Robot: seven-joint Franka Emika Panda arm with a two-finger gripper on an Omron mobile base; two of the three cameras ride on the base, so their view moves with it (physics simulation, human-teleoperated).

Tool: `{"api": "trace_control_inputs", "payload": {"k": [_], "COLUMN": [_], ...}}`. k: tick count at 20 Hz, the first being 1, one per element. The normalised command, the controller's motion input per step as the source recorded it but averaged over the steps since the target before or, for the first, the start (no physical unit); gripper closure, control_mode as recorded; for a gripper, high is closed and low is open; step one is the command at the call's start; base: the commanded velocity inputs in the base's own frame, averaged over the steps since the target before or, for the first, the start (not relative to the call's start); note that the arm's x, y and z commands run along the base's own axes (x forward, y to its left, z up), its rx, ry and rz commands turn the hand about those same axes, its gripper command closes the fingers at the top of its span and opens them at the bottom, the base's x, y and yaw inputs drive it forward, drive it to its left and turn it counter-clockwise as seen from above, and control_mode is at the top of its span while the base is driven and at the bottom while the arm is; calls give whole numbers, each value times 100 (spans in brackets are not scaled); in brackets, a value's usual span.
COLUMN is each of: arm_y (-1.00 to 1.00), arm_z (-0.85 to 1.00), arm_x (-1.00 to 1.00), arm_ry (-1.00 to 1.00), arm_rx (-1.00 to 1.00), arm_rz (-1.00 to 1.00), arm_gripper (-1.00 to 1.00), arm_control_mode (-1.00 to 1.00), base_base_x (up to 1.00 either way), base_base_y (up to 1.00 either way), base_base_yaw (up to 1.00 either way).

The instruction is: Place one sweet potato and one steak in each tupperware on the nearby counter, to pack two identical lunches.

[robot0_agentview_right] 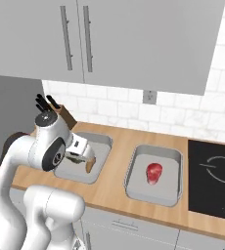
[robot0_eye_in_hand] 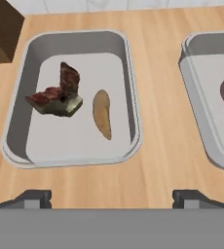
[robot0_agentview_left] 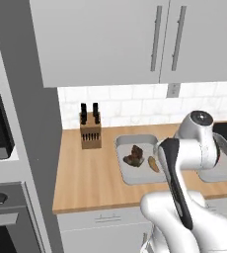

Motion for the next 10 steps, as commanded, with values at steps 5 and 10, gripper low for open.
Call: {"api": "trace_control_inputs", "payload": {"k": [5, 10], "arm_y": [4, 0], "arm_z": [10, 0], "arm_x": [-60, 0], "arm_ry": [-4, 0], "arm_rx": [-1, 0], "arm_rz": [6, 0], "arm_gripper": [-100, -100], "arm_control_mode": [100, 100], "base_base_x": [-40, -100], "base_base_y": [7, 23], "base_base_yaw": [5, 17]}}
